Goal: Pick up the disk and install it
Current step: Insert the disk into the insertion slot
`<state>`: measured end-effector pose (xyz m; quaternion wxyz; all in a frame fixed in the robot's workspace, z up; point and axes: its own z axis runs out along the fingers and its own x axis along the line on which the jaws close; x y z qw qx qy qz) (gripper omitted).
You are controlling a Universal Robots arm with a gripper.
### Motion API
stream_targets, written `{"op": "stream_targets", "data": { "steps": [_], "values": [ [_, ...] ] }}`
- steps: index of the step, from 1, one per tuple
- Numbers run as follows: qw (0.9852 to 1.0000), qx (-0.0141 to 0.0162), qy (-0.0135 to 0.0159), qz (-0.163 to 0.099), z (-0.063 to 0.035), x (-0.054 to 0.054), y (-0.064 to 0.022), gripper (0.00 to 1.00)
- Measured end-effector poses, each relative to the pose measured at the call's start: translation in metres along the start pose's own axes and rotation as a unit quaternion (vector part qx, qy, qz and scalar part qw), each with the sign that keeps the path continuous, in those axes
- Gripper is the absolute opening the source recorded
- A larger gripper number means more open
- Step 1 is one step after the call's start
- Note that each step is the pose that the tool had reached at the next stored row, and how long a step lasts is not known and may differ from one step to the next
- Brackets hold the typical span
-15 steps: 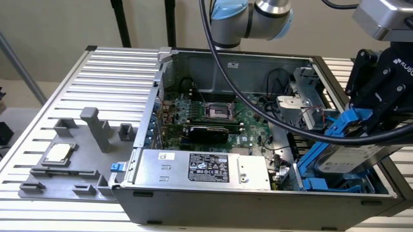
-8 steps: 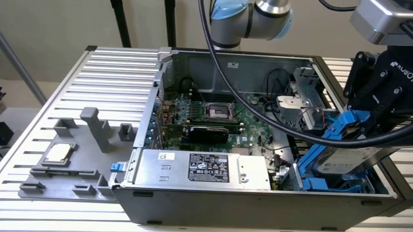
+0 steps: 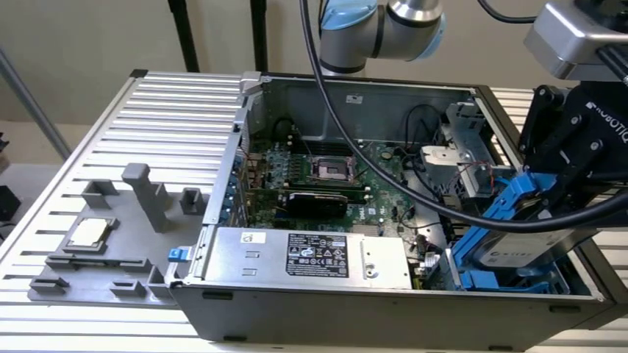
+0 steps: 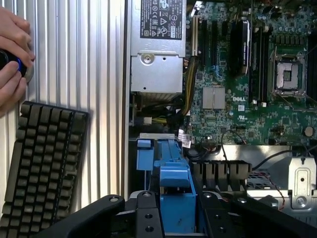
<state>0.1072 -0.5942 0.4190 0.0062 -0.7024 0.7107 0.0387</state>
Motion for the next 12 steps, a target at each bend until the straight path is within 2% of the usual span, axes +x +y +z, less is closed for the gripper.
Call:
{"op": "stream_targets", "data": {
  "steps": [12],
  "values": [
    [1.0,0.0,-0.0001,0.0,0.0088,0.0003,0.0005,0.33]
  ]
}}
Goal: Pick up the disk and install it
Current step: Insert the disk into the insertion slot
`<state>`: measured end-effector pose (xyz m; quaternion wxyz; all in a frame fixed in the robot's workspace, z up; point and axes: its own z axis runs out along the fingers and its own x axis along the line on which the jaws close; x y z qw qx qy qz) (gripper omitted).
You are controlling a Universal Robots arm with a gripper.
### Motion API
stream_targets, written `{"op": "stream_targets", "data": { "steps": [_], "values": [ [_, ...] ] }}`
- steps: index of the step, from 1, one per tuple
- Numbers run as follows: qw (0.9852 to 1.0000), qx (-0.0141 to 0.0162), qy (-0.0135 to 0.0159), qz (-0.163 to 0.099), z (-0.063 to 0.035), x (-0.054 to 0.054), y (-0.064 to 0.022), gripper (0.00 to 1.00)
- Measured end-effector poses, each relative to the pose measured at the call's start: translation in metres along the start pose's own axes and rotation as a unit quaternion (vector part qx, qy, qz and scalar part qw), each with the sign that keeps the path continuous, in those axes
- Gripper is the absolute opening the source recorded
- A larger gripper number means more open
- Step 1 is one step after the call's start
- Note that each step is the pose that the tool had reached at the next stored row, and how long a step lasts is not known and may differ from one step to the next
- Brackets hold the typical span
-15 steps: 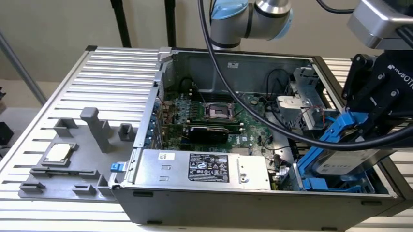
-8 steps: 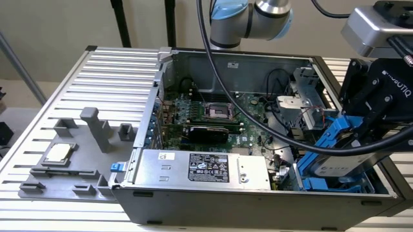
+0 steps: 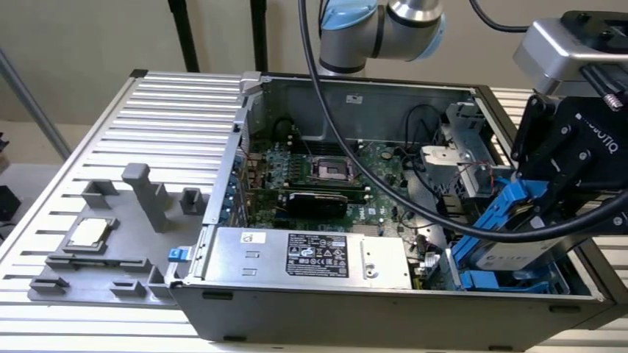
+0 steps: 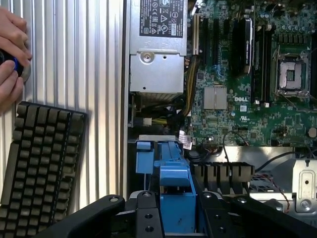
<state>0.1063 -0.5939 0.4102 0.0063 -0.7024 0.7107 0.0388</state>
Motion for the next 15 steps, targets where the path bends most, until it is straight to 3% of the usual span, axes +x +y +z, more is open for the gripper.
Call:
{"op": "stream_targets", "data": {
  "steps": [7,10,11,15],
  "values": [
    [1.0,-0.0001,-0.0001,0.0,0.0032,-0.0002,0.0,0.33],
    [1.0,0.0,0.0,0.0,0.0043,-0.0003,0.0,0.34],
    [1.0,0.0,0.0,0.0,0.0047,-0.0002,0.0,0.4],
    [1.0,0.0,0.0,0.0,0.0056,-0.0002,-0.0001,0.4]
  ]
}}
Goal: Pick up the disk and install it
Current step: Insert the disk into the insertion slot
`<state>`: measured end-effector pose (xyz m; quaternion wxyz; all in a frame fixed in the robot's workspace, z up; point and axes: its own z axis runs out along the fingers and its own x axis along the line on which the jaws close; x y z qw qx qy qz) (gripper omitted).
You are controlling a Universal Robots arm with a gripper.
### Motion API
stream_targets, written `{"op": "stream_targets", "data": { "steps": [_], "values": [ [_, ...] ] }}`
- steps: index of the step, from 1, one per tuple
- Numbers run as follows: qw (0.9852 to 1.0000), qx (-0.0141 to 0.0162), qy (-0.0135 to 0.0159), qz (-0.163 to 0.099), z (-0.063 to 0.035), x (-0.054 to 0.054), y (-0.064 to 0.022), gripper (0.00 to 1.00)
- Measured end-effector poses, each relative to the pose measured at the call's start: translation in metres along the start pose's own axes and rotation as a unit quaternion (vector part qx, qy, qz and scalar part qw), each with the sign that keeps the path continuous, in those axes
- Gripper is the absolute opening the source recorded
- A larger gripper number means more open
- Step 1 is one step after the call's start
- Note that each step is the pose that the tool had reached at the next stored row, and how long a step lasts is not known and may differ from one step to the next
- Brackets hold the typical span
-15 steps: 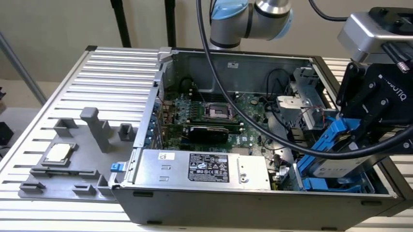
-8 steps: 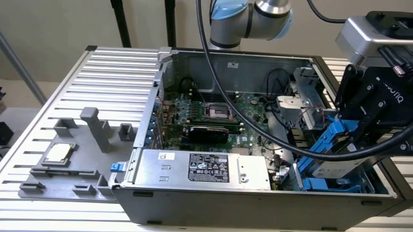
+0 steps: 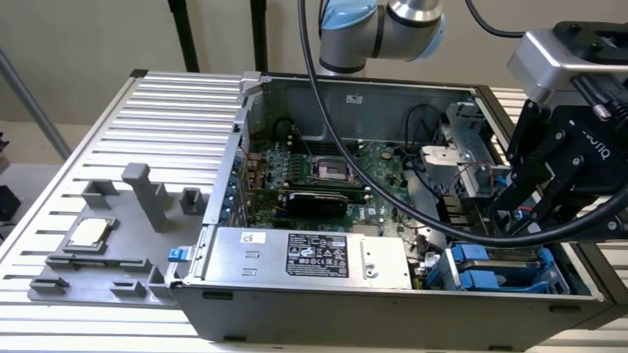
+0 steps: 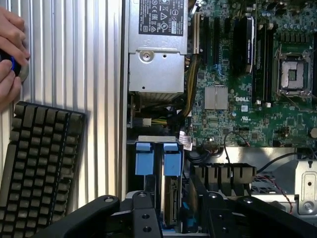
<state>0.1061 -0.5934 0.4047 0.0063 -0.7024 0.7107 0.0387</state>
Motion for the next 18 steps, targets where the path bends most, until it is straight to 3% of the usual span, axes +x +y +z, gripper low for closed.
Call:
{"op": "stream_targets", "data": {
  "steps": [10,14,18],
  "values": [
    [1.0,0.0,-0.0001,0.0,0.0001,0.0,-0.0005,0.38],
    [1.0,0.0001,-0.0001,0.0,0.0001,0.0,-0.0005,0.14],
    [1.0,0.0001,-0.0001,0.0,0.0001,0.0,-0.0005,0.11]
  ]
}}
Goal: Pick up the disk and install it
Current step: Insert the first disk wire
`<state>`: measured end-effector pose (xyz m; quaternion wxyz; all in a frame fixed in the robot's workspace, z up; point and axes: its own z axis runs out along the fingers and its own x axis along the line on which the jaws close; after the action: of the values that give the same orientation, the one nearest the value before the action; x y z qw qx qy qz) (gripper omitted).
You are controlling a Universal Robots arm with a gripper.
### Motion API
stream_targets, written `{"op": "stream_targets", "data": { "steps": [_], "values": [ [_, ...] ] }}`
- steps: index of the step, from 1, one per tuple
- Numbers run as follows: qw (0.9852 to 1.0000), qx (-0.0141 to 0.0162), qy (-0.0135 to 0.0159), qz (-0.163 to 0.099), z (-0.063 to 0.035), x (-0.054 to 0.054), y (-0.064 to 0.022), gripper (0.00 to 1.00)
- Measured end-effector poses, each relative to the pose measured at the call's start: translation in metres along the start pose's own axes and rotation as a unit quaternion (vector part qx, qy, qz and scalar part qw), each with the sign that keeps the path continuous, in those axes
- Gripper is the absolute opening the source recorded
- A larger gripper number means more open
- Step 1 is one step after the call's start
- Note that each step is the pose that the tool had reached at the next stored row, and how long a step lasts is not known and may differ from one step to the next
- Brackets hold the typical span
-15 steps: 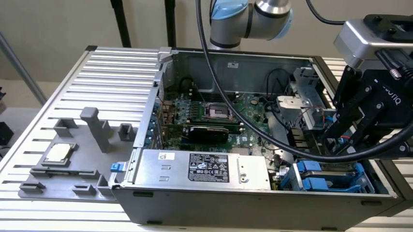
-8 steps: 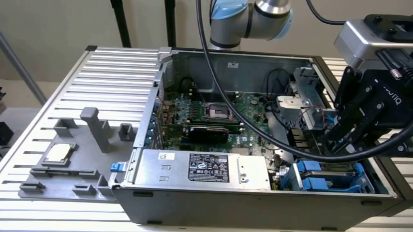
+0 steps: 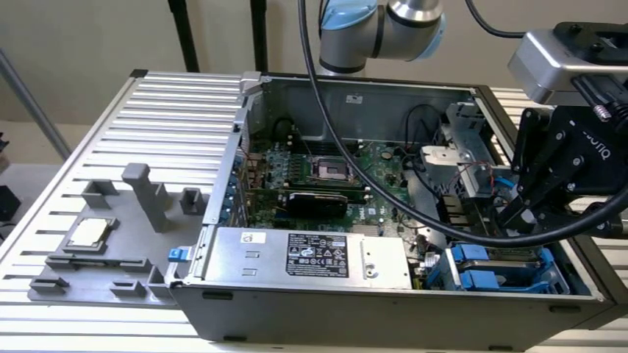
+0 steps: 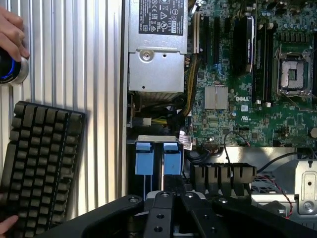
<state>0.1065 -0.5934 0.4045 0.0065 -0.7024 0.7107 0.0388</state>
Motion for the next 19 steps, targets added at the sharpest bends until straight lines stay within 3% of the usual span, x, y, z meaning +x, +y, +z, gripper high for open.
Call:
{"op": "stream_targets", "data": {
  "steps": [13,19],
  "values": [
    [1.0,0.0,0.0,0.0,0.0,0.0,-0.0003,0.11],
    [1.0,-0.0002,-0.0005,0.0,-0.001,0.0,-0.0238,0.11]
  ]
}}
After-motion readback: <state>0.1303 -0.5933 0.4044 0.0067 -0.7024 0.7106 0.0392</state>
